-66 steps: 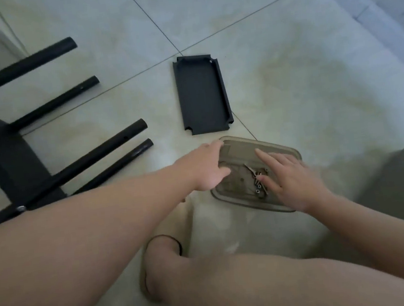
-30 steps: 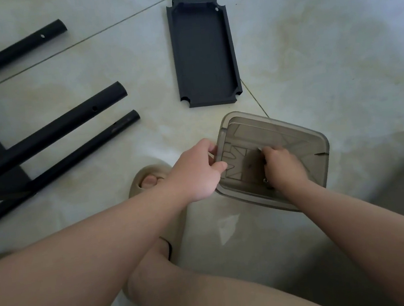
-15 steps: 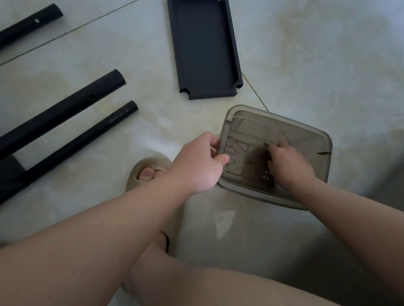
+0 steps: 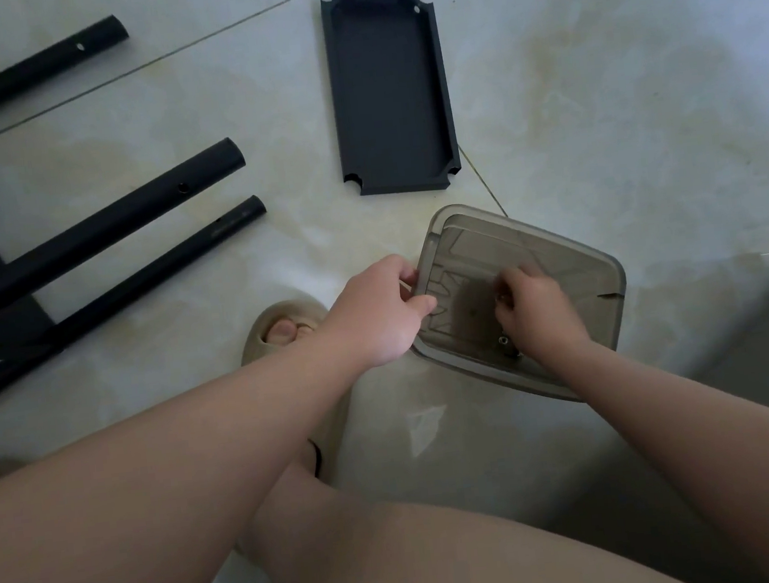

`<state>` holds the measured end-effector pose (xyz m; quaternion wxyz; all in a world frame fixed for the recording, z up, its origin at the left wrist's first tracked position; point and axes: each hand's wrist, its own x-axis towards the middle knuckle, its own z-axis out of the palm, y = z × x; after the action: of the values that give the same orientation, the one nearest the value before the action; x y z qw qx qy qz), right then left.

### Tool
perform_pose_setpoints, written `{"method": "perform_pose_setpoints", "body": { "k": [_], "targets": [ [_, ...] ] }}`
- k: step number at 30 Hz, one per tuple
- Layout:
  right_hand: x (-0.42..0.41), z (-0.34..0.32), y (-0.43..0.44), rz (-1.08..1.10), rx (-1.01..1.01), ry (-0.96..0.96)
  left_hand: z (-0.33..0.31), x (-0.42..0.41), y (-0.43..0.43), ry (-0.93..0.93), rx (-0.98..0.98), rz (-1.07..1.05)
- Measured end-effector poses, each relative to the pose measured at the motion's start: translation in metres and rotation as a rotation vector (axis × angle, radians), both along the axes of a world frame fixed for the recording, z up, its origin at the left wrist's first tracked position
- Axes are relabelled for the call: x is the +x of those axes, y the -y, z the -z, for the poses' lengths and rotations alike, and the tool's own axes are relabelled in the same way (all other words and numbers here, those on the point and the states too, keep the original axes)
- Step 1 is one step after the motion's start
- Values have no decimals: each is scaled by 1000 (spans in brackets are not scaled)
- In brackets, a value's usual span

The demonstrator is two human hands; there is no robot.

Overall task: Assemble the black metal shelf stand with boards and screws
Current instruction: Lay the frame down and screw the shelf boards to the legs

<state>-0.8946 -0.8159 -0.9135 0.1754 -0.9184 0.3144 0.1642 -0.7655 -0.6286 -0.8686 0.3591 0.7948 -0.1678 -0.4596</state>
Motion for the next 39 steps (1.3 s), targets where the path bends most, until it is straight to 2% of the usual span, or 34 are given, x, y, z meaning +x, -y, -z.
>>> {"method": "perform_pose_setpoints", "body": {
  "k": [4,7,10,14,20,26,30,32,35,39],
  "targets": [
    [17,-38,-17,-22,124,279,-16,11,-9,-105,29,-114],
    [40,-79,-39,-121,210,465,-37,31,-22,-275,60,-328],
    [67,-123,-66,-207,262,621,-65,55,-43,-443,7,-475],
    [102,-176,-107,-341,269,755,-109,88,-75,-566,-118,-586],
    [152,-235,-172,-520,261,851,-175,125,-133,-664,-296,-618],
    [197,-248,-243,-671,287,753,-193,145,-209,-757,-417,-703],
    [221,-230,-283,-709,321,660,-166,152,-255,-752,-321,-784],
    [231,-215,-296,-732,335,576,-148,159,-276,-668,-226,-861],
    [243,-186,-310,-813,288,303,-118,173,-307,-436,-70,-911],
    [254,-147,-326,-893,215,-7,-76,189,-340,-110,150,-832]
  ]
}}
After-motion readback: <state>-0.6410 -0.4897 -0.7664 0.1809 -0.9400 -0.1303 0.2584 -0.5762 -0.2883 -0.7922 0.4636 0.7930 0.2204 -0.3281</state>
